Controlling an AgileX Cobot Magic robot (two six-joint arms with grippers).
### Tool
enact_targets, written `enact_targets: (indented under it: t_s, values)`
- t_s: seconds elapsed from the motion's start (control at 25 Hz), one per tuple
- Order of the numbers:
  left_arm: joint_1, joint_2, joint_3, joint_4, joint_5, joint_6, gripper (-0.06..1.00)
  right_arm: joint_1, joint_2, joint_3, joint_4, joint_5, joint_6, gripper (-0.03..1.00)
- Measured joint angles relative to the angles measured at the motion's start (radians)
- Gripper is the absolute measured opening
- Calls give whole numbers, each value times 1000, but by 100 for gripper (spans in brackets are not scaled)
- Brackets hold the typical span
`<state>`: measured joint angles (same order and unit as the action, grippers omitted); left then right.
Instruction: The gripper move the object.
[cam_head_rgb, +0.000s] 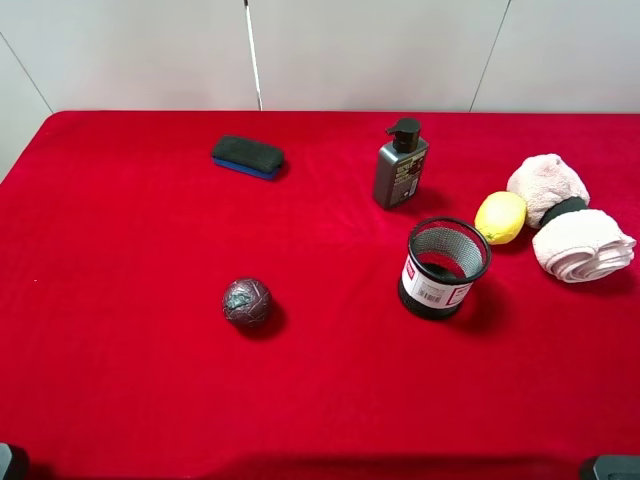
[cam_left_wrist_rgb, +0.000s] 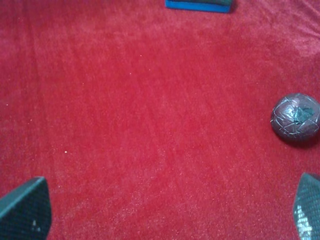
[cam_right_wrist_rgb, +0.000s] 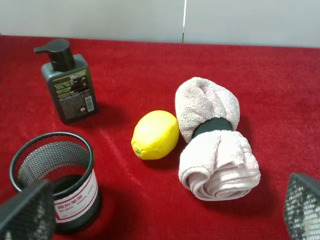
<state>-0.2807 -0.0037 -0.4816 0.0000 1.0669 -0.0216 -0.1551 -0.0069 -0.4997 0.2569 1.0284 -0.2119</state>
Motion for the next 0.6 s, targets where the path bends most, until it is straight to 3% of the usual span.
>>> enact_targets:
  t_s: [0.6]
  values:
    - [0, 0, 0, 0, 0, 0, 96, 0, 0, 0, 0, 0, 0, 69]
